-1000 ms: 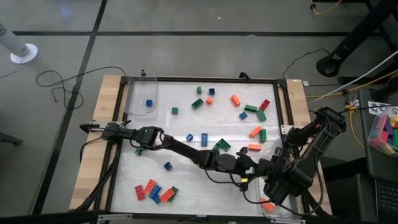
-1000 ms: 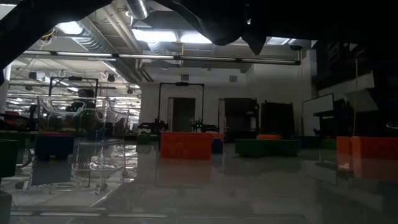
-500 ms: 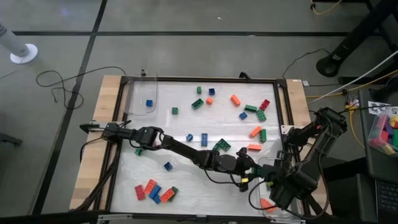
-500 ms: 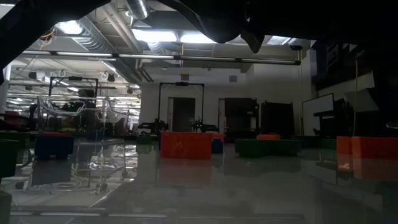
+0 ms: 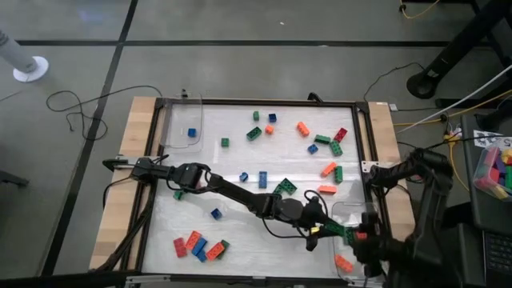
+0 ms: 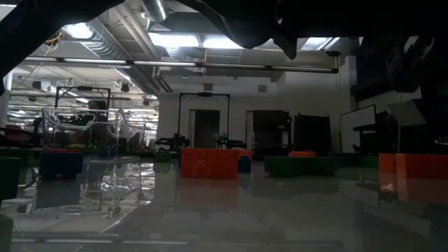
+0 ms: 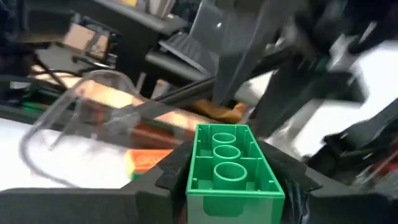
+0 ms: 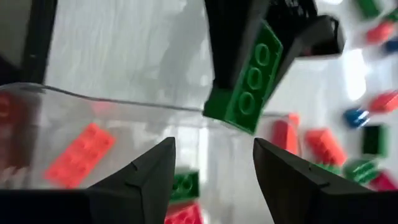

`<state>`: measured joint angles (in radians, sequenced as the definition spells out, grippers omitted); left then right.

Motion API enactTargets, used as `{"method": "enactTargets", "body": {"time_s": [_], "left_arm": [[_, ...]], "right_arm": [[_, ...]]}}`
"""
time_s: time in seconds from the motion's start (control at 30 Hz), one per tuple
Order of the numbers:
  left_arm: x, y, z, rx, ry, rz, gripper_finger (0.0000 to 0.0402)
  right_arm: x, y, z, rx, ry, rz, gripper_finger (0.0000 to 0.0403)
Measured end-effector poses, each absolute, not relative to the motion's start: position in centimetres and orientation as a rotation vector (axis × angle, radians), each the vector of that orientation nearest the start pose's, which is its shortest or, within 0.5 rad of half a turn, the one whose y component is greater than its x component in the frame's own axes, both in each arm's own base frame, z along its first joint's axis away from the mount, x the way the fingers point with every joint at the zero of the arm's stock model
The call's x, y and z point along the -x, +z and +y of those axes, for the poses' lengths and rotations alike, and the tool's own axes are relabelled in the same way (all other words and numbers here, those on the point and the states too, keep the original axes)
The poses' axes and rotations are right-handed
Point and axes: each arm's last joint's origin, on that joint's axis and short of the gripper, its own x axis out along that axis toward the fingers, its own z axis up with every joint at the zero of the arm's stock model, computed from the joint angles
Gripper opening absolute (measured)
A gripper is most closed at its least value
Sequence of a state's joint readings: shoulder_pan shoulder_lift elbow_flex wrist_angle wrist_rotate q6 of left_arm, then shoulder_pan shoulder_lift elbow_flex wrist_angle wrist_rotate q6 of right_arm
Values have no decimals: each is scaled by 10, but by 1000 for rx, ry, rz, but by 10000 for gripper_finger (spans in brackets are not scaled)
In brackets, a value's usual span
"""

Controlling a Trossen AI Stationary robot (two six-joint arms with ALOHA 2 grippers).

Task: Sort blocks by size
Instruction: Put the 8 stud green game piece into the bottom transparent bin

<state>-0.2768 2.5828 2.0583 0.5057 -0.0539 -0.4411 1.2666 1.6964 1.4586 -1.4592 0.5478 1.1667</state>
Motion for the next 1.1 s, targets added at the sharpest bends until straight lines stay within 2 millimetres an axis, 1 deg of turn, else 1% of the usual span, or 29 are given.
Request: {"method": "enactTargets", "body": {"time_s": [0.13, 0.27, 0.4, 0.5, 0.7, 0.83, 0.93, 1.1], "left_arm": [[-561, 174, -157, 491, -222, 40, 141], [-561, 173, -157, 537, -220, 39, 141], [-561, 173, -157, 546, -220, 44, 141], [-561, 171, -157, 540, -215, 58, 141], [-561, 174, -158, 544, -227, 51, 141], [-561, 168, -158, 534, -211, 106, 141], [-560, 165, -161, 532, -207, 137, 141], [-558, 164, -166, 531, -210, 156, 141]], "right_arm": [[-103, 255, 284, 460, -185, 1049, 216], [-105, 238, 288, 582, -245, 1035, 216], [-107, 228, 293, 622, -266, 1010, 216], [-107, 227, 293, 591, -281, 1040, 216], [-104, 224, 293, 524, -295, 1192, 215], [-102, 223, 294, 508, -293, 1245, 215], [-102, 223, 293, 514, -294, 1228, 216], [-107, 225, 293, 556, -296, 1077, 216]]}}
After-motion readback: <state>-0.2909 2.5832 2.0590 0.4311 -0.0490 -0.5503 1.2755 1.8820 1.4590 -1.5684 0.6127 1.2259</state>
